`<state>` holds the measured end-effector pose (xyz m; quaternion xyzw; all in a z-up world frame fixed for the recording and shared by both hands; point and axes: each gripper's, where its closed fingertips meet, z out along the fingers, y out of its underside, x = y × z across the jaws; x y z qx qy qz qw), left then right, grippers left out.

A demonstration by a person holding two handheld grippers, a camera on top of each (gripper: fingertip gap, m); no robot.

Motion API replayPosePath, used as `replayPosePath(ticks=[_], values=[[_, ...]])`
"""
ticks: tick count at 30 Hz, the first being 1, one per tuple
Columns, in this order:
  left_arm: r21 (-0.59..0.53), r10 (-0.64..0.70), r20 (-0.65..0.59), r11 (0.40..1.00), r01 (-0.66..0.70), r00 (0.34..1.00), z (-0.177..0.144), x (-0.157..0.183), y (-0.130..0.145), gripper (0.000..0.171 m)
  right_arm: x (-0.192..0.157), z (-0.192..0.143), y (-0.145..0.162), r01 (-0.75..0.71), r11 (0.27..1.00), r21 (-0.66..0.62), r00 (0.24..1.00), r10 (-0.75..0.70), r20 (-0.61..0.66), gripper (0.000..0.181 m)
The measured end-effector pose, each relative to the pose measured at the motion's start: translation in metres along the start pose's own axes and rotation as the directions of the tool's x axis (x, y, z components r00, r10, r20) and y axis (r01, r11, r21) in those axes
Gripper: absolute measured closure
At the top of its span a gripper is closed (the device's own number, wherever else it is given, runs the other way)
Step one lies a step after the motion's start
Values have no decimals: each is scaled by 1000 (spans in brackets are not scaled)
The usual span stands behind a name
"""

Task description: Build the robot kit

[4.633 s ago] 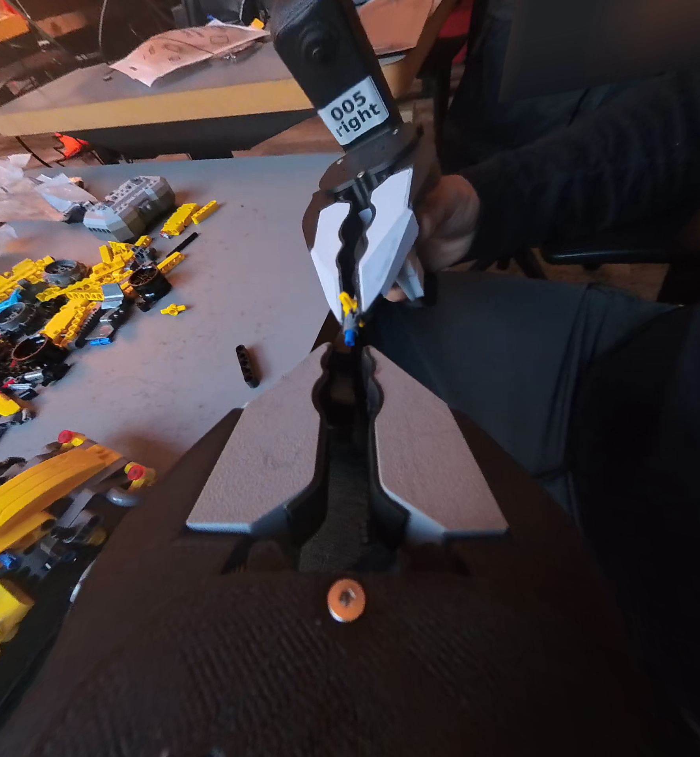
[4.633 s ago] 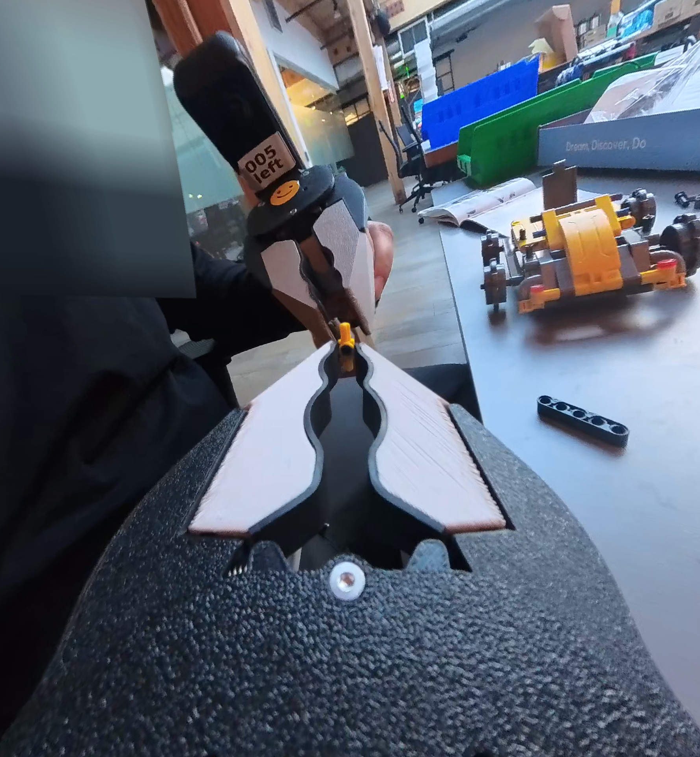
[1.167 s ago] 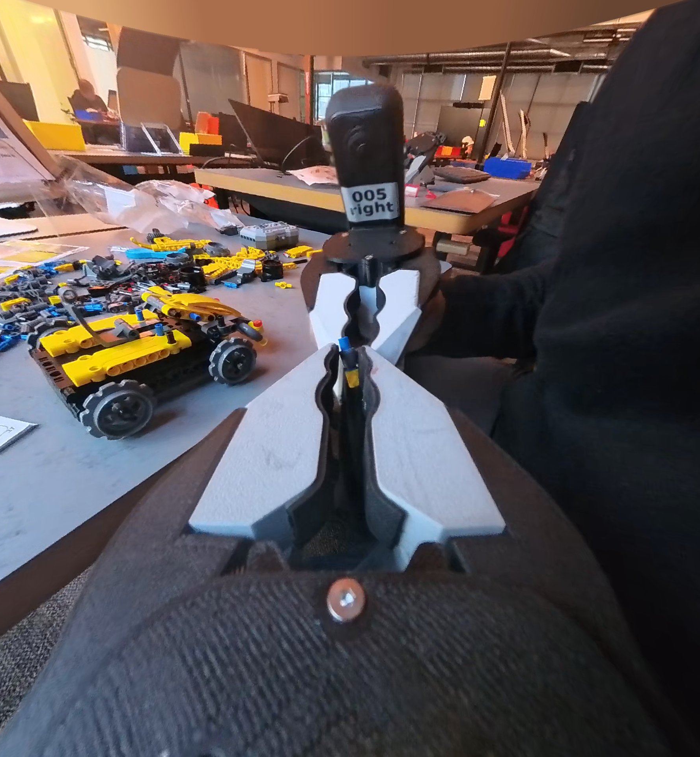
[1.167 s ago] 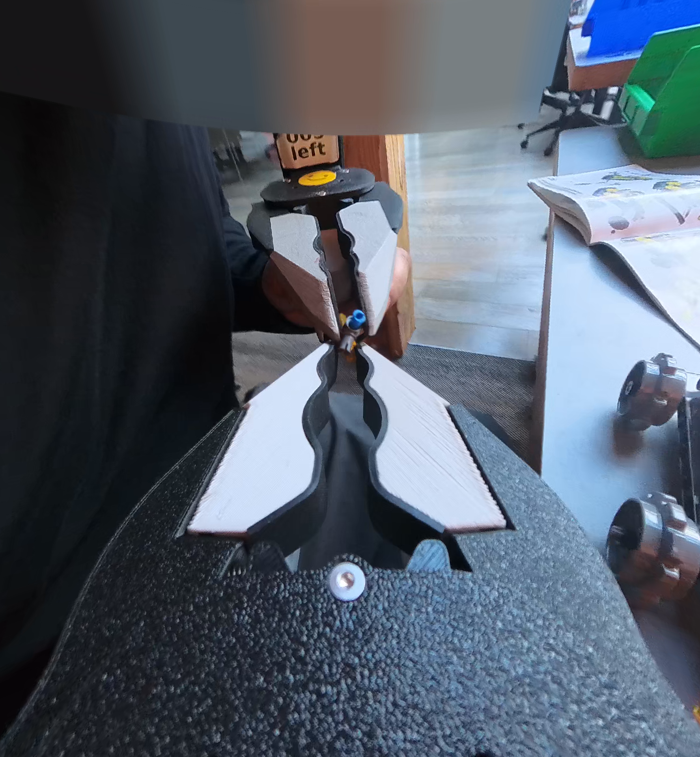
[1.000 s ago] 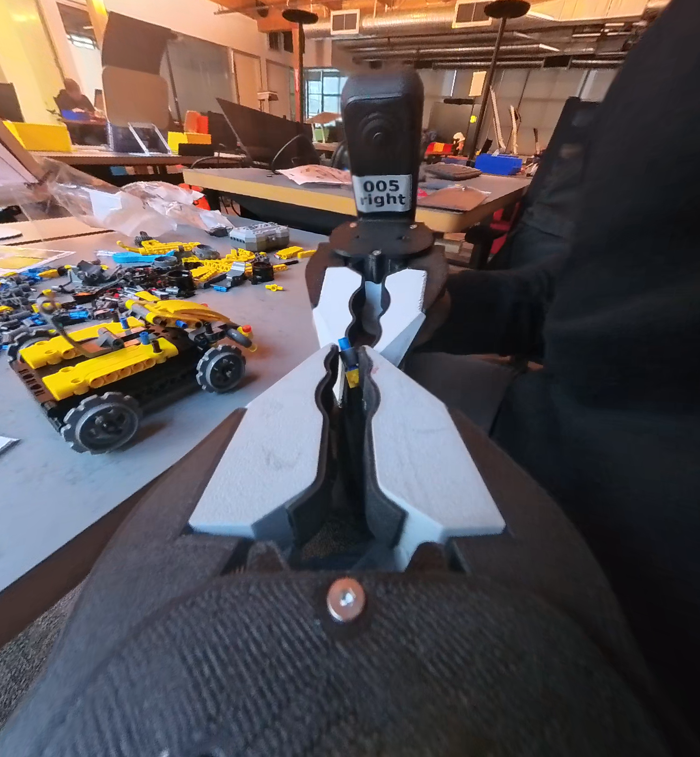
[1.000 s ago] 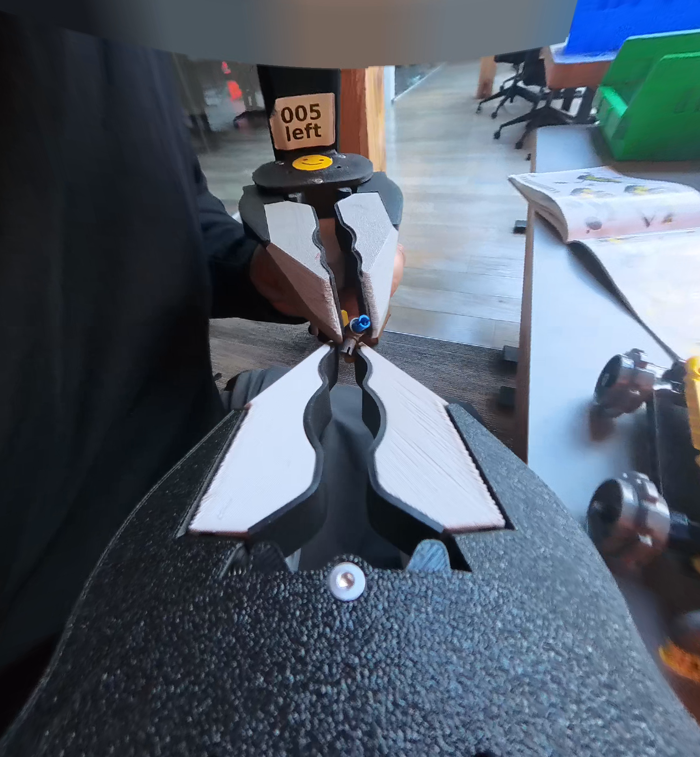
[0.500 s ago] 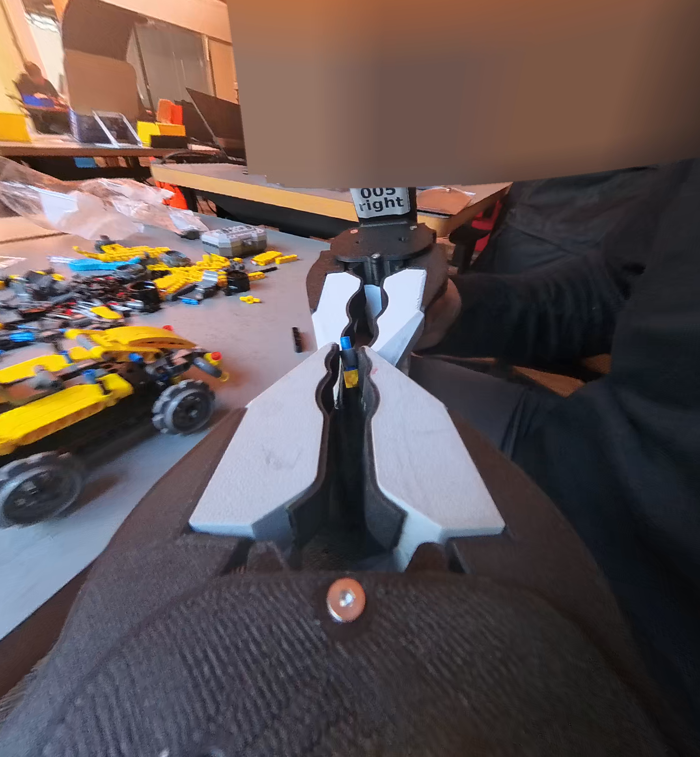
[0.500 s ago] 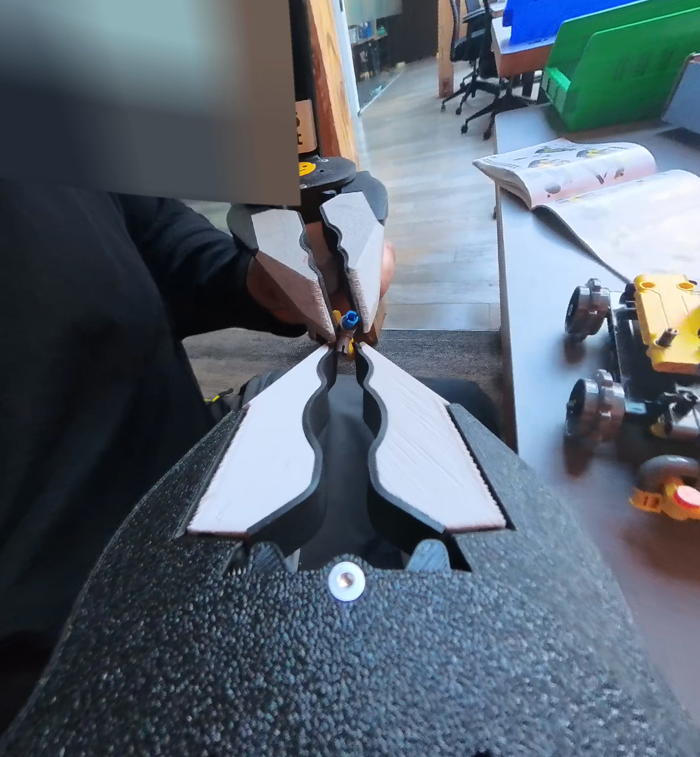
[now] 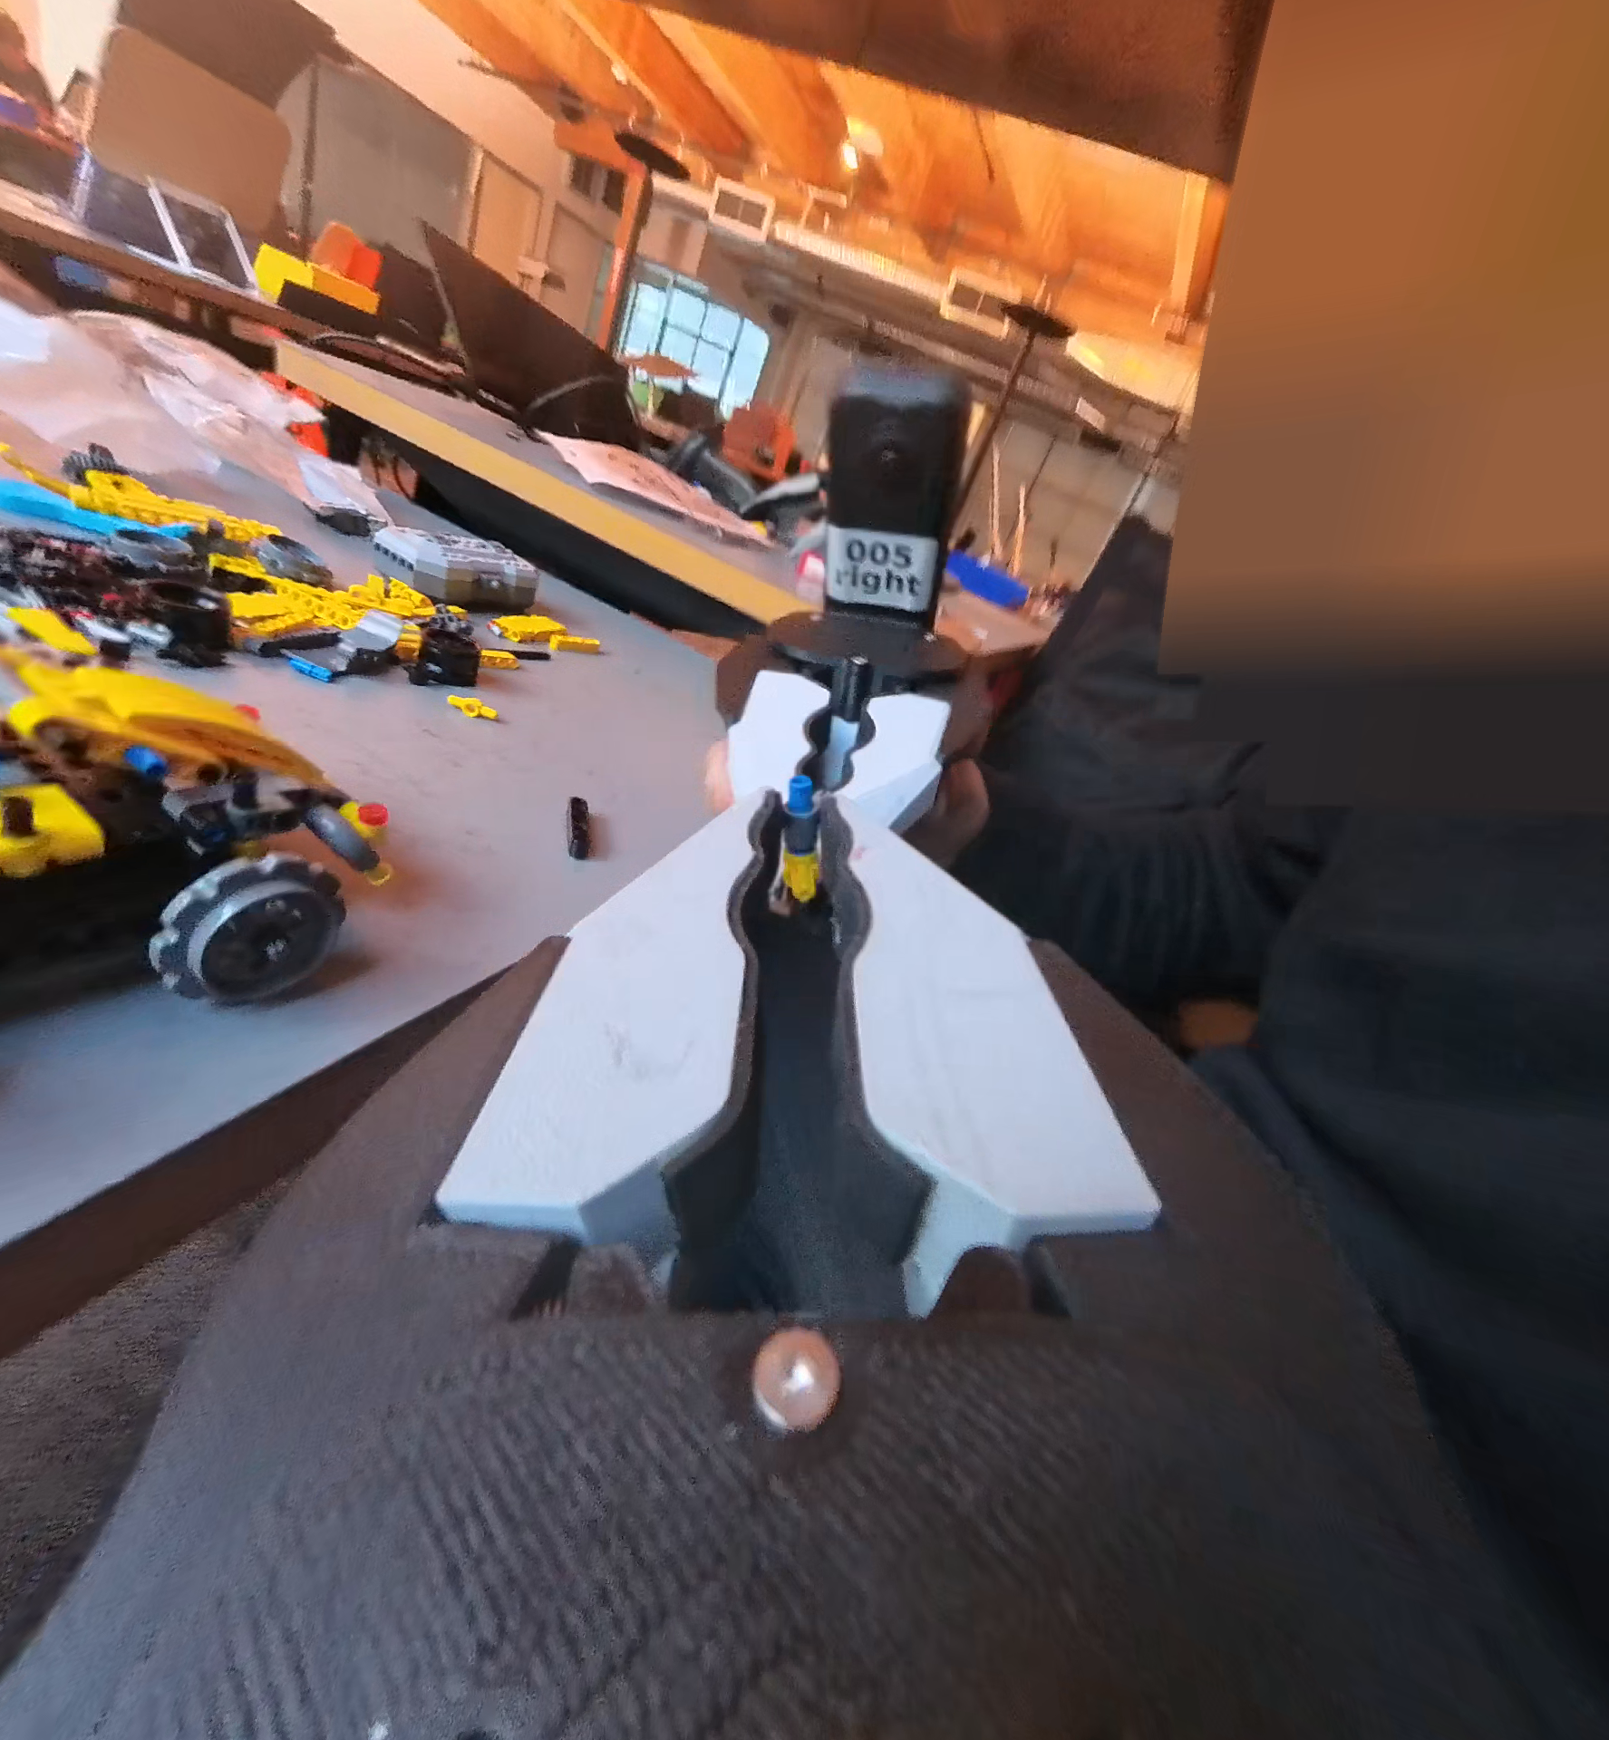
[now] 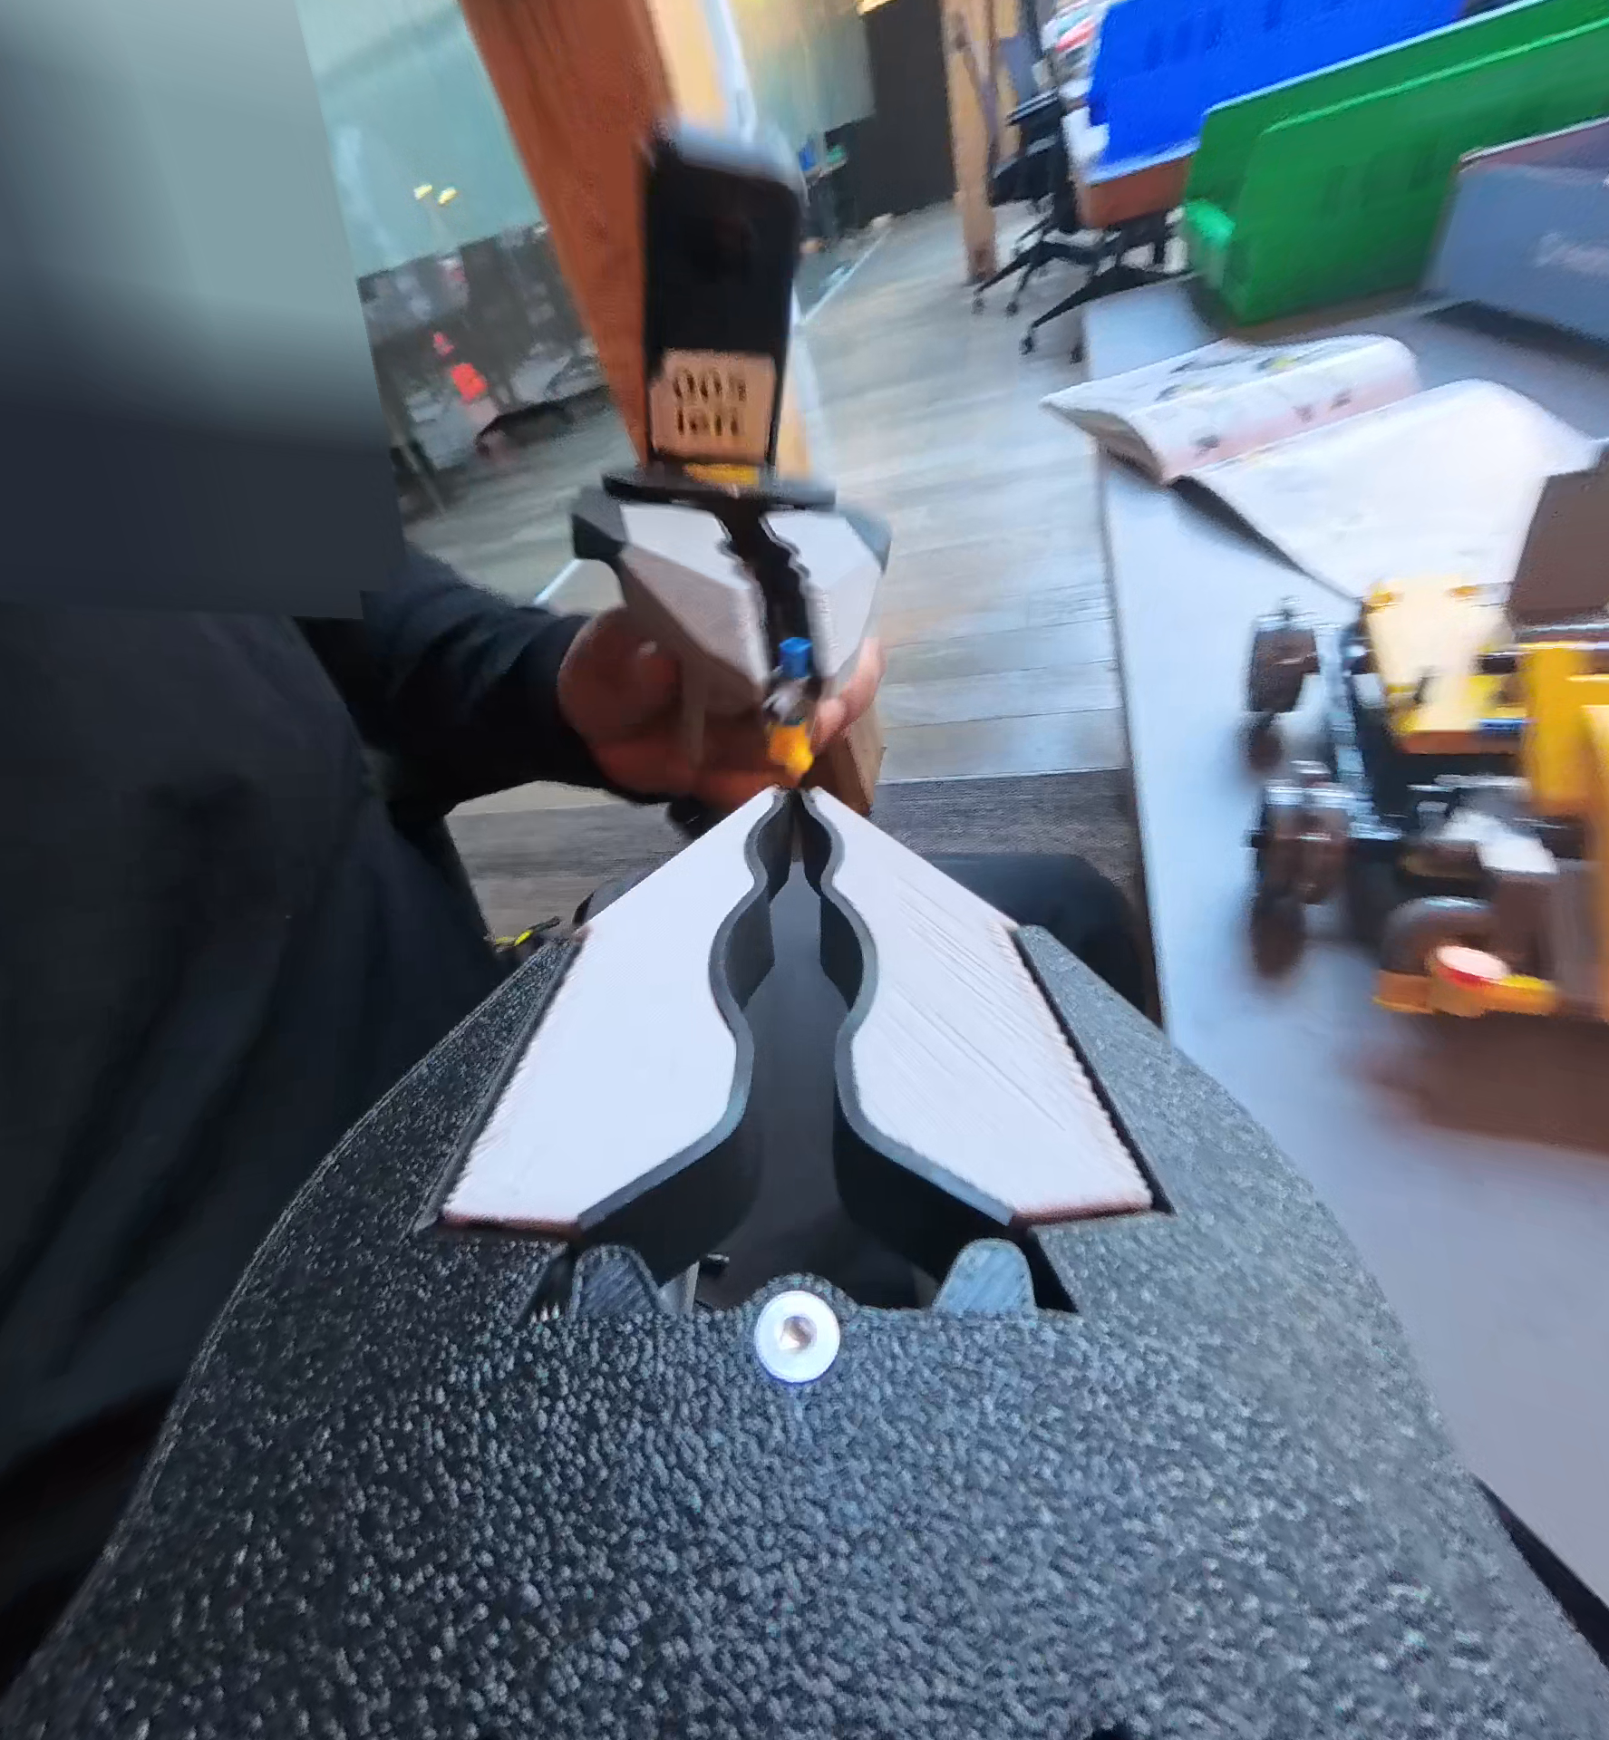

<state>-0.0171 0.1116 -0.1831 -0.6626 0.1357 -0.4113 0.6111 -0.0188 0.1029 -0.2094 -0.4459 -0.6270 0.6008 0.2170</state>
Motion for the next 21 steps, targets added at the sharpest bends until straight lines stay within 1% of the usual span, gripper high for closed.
replayPosePath(ticks=[2,4,6,8,12,14,16,18,21], values=[[64,-119,4,991,119,993,-4,-10,-5,167,5,-5,-6,-32,999,25,999,32,-16,177],[123,-234,-10,965,234,972,-7,-19,-8,167,10,-7,-9,-84,995,56,996,85,-19,169],[163,-311,-30,936,312,950,-9,-25,-10,167,14,-6,-10,-137,988,77,990,139,-15,161],[190,-358,-43,914,359,933,-10,-30,-10,167,15,-3,-10,-173,980,94,985,175,-10,160],[249,-404,-102,874,416,909,-11,-29,-15,167,20,5,-13,-222,968,121,974,225,-18,158],[257,-399,-124,871,418,908,-8,-25,-15,167,17,9,-14,-252,959,131,967,253,7,156],[249,-390,-127,877,410,912,-4,-21,-13,168,15,10,-18,-281,946,159,960,279,34,157],[249,-391,-119,878,408,913,-1,-20,-12,168,15,9,-21,-283,940,193,959,279,49,172],[246,-406,-109,874,420,907,-1,-22,-10,168,16,7,-18,-259,948,187,966,259,25,175]])
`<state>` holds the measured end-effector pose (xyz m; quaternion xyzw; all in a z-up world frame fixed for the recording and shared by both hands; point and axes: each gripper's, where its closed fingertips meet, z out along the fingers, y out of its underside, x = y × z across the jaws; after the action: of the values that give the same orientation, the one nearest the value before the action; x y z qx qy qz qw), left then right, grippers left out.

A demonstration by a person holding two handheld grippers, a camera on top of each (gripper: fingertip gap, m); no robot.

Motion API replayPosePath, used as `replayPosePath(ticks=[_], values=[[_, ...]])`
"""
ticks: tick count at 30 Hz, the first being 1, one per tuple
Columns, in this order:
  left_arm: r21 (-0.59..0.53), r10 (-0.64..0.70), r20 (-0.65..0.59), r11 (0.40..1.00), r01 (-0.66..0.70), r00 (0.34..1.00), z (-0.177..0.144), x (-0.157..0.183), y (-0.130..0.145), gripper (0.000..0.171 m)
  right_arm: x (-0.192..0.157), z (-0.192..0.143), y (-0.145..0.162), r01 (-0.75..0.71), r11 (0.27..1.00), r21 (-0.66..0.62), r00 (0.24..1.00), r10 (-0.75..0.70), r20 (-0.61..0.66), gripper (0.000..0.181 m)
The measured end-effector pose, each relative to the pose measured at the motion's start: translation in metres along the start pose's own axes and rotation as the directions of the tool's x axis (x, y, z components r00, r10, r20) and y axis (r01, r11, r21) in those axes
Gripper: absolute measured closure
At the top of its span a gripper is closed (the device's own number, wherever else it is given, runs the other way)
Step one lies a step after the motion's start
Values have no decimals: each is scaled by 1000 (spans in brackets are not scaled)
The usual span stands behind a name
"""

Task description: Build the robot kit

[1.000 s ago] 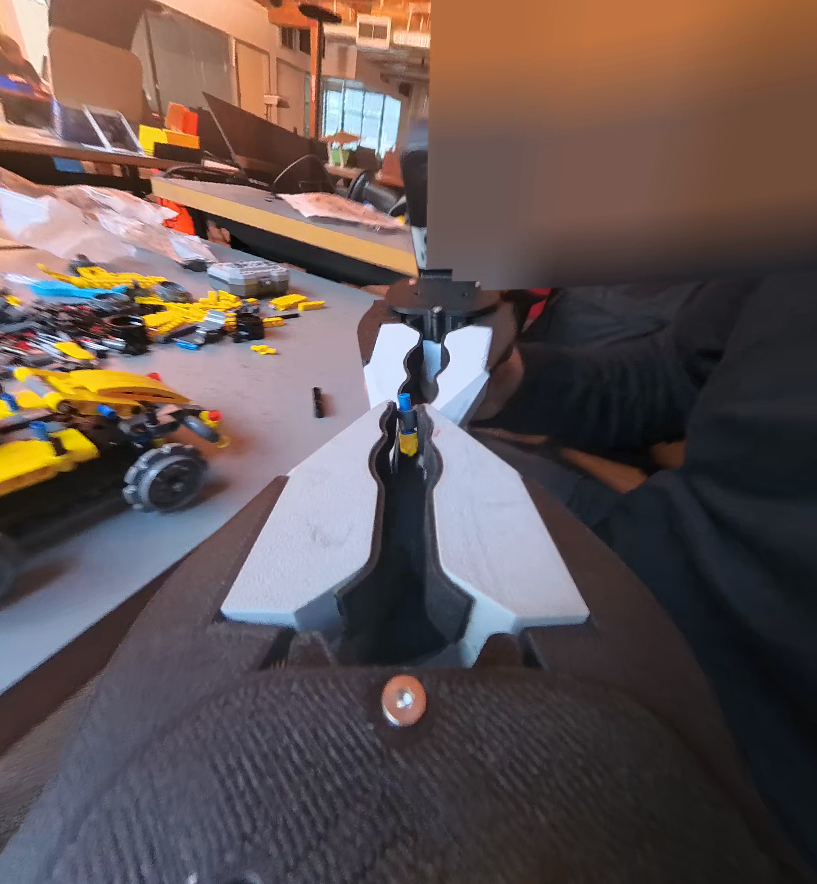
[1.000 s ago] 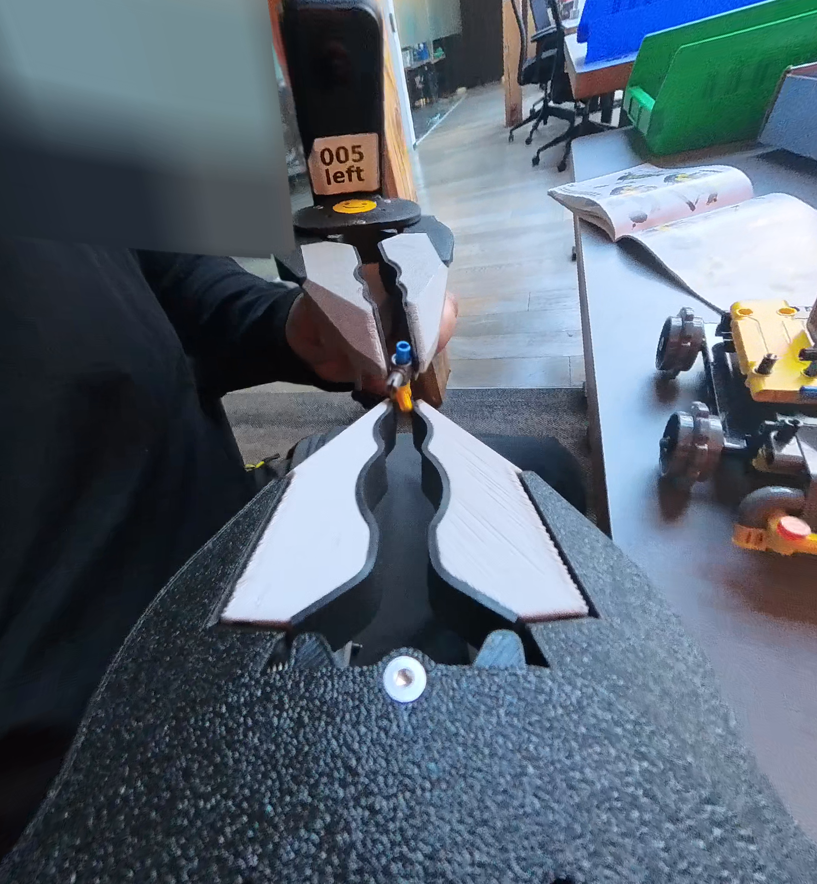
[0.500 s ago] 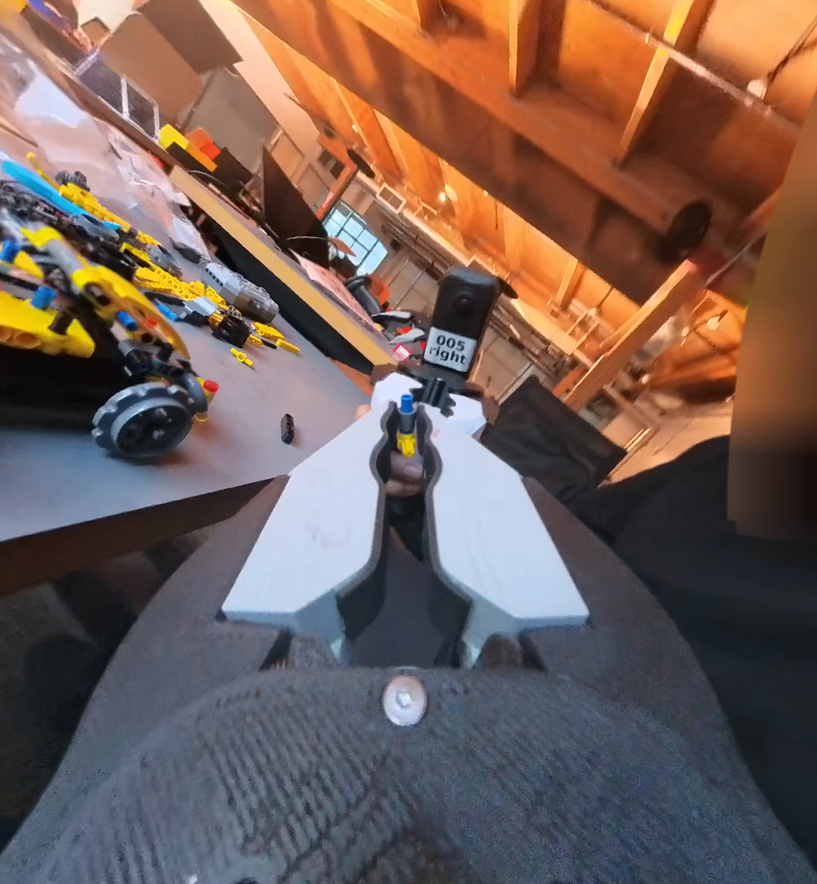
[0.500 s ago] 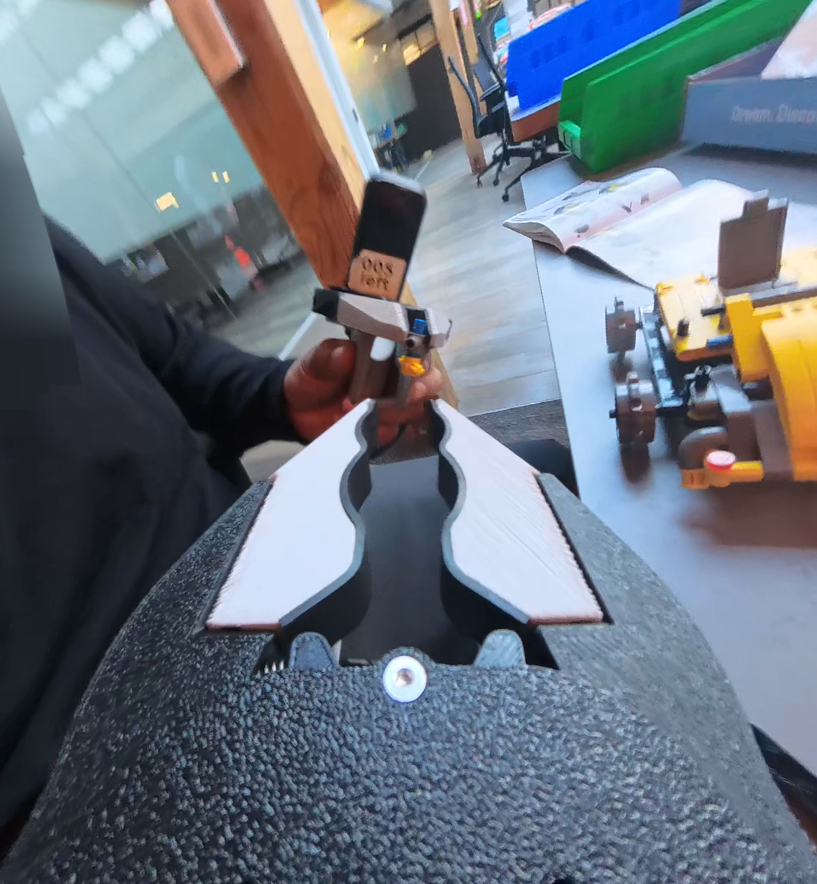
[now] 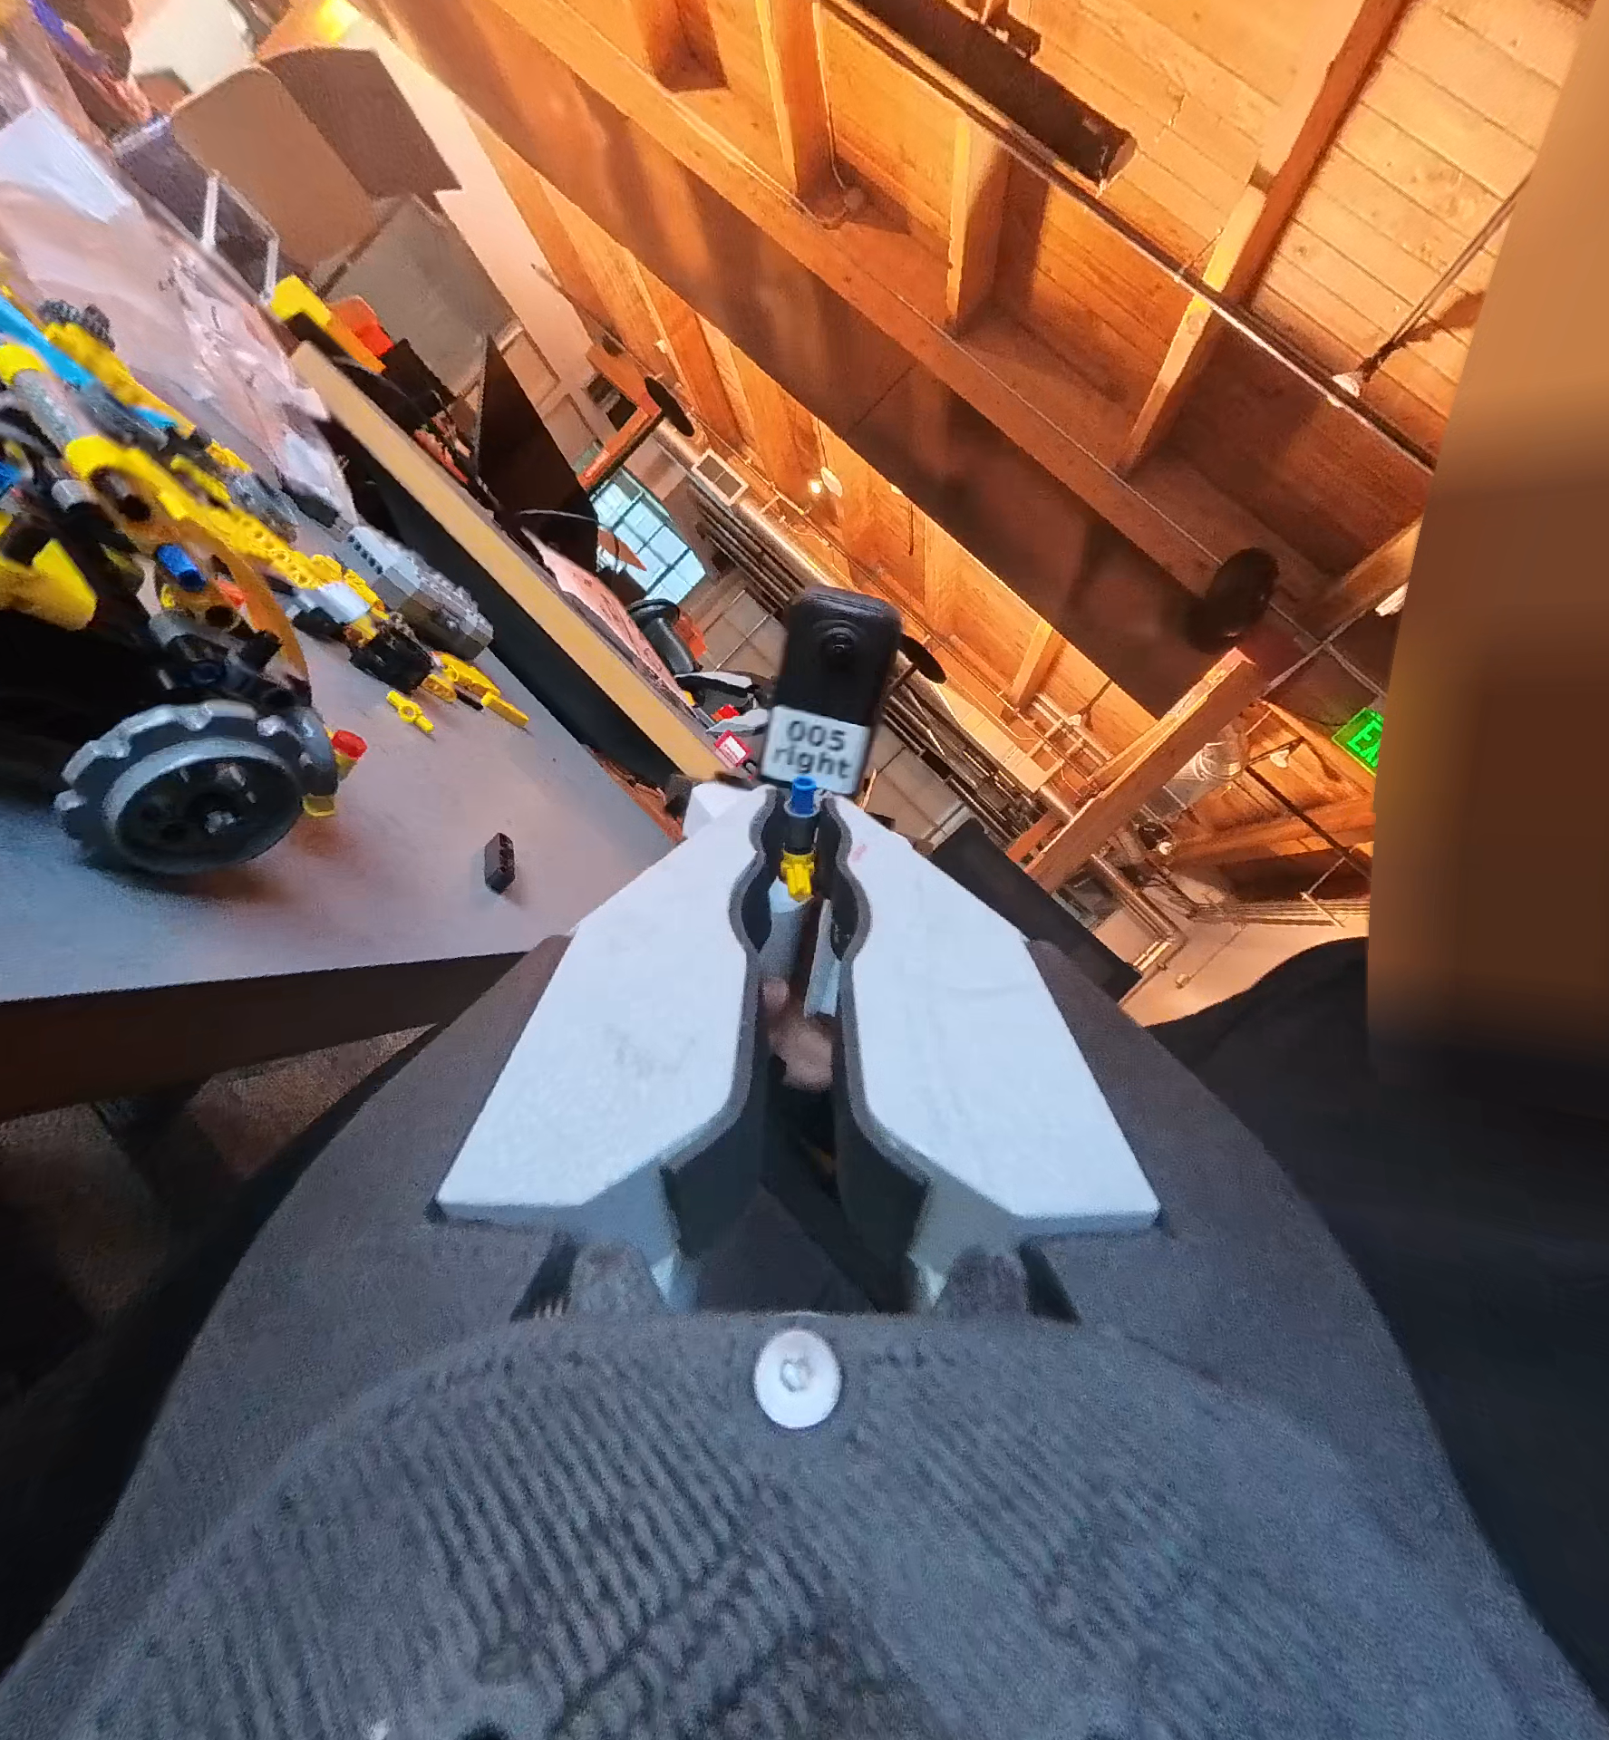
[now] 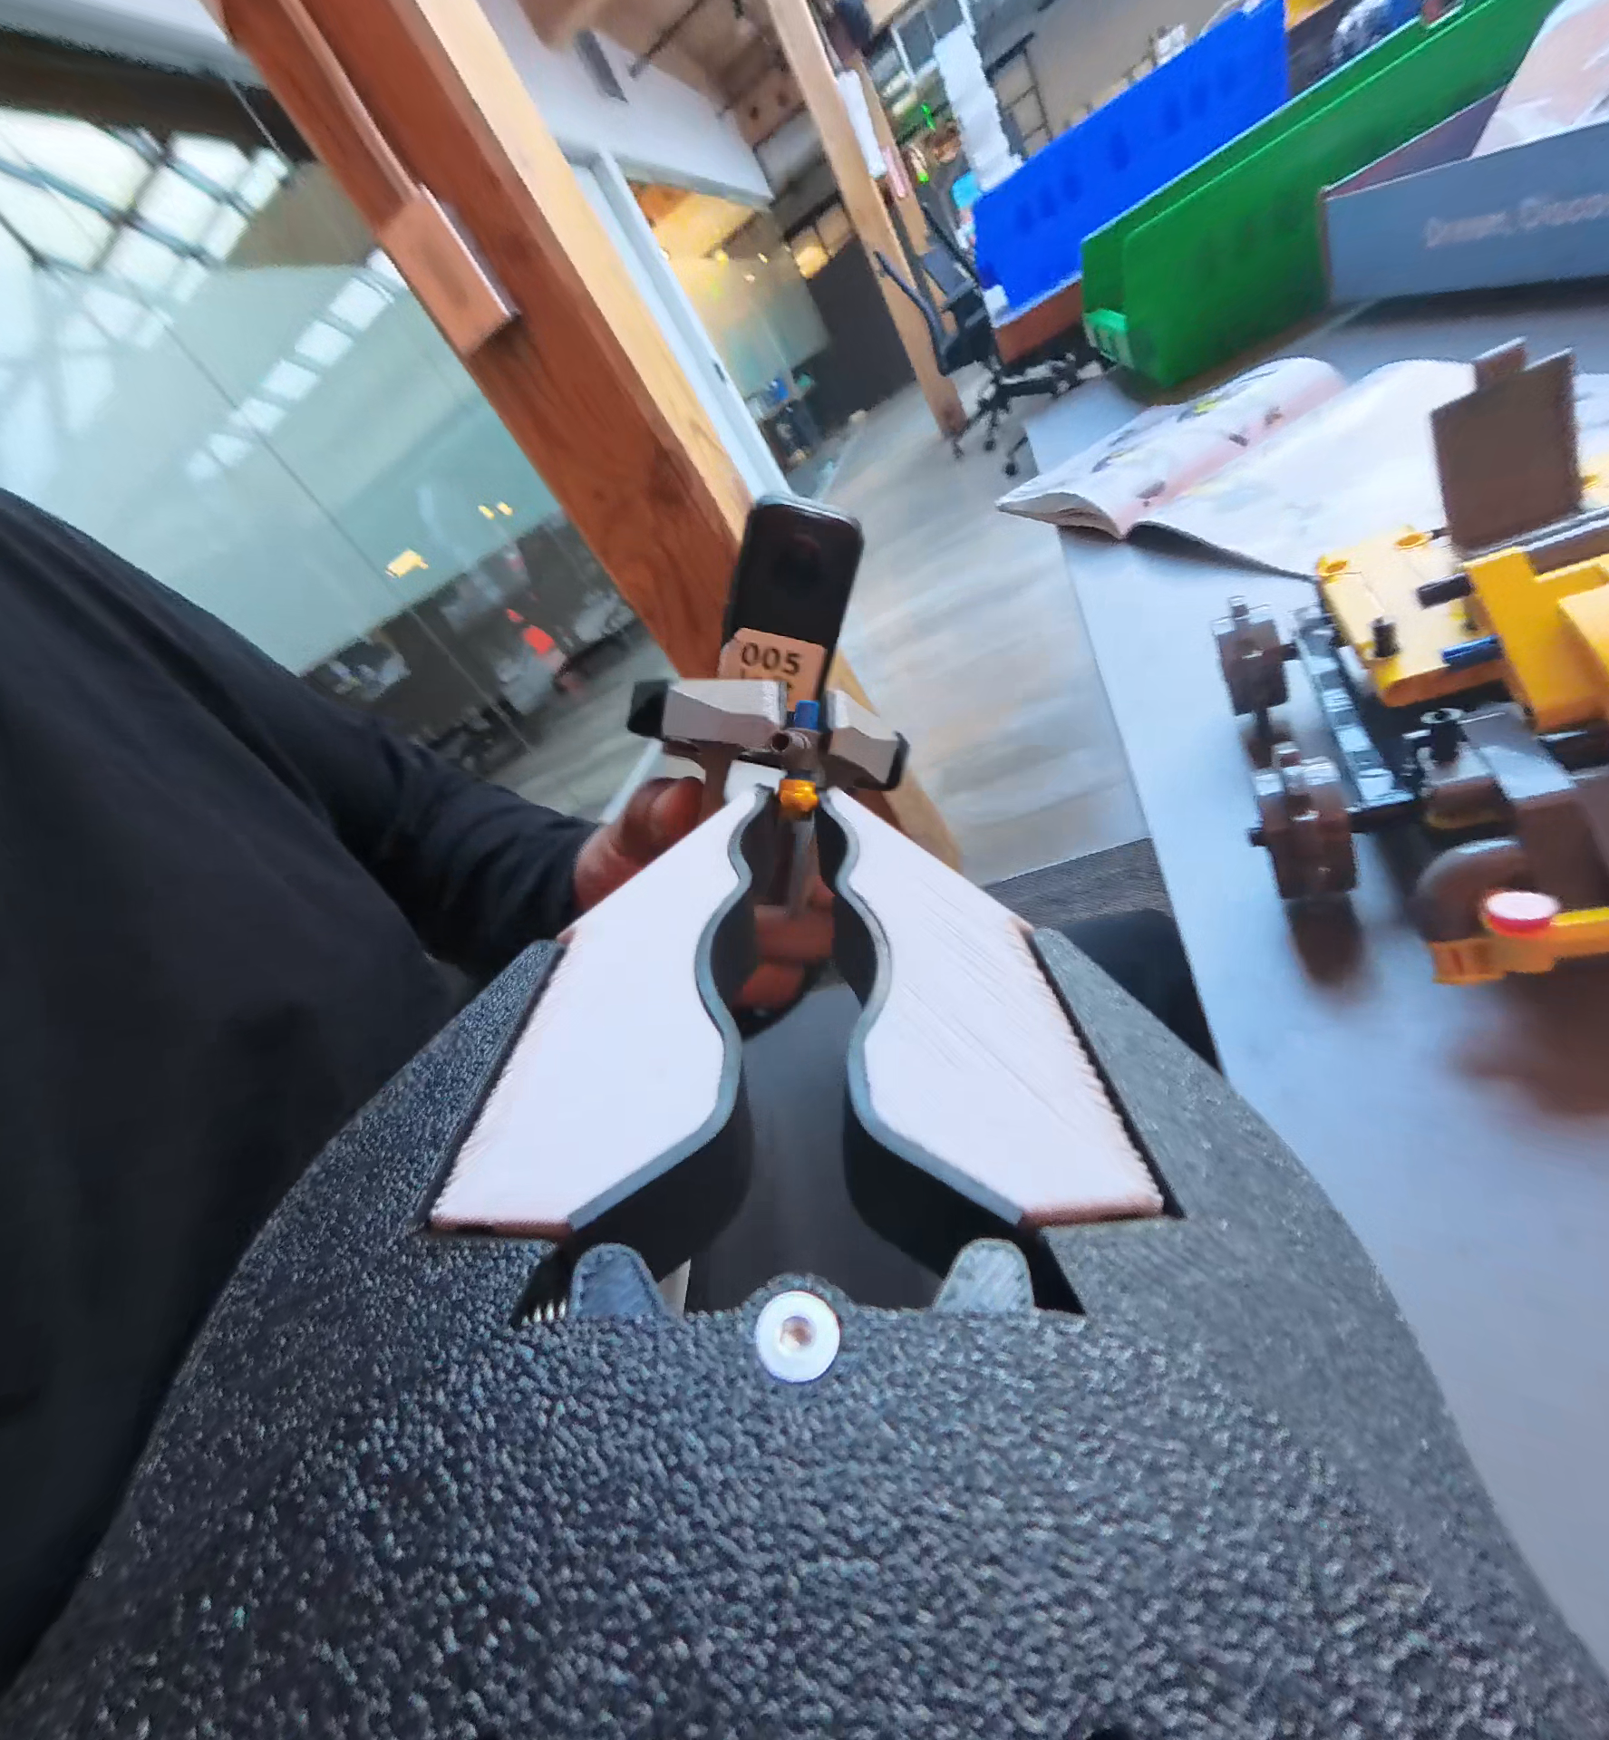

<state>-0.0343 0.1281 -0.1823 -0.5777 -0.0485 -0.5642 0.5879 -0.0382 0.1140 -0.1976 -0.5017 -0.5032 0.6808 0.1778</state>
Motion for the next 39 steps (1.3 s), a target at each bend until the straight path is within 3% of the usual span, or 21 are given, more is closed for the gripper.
replayPosePath(ticks=[4,7,11,15,18,21,26,29,39], values=[[-83,-2,38,997,6,999,1,-6,8,167,6,-6,8,112,987,-116,990,-120,-67,175],[-230,99,23,969,-91,995,-2,-5,16,157,14,-16,19,222,936,-274,957,-263,-122,175],[-442,384,17,831,-337,923,-15,-16,30,155,13,-28,43,264,849,-457,938,-336,-82,175],[-577,405,-87,724,-377,910,-19,-16,64,147,2,-29,61,191,852,-488,975,-223,-8,175],[-597,478,-161,649,-471,863,-18,-11,77,155,-4,-29,76,165,830,-533,983,-180,25,175],[-609,499,-197,612,-504,844,-19,-9,85,167,-6,-28,82,157,820,-551,986,-163,38,175],[-633,455,-185,622,-460,871,-22,-11,88,170,-5,-28,87,156,809,-566,986,-165,36,175],[-657,412,-189,621,-427,891,-25,-11,94,163,-5,-29,91,153,796,-586,986,-163,37,175],[-713,422,-213,550,-436,881,-32,-15,107,162,-7,-28,103,101,791,-604,995,-85,54,175]])
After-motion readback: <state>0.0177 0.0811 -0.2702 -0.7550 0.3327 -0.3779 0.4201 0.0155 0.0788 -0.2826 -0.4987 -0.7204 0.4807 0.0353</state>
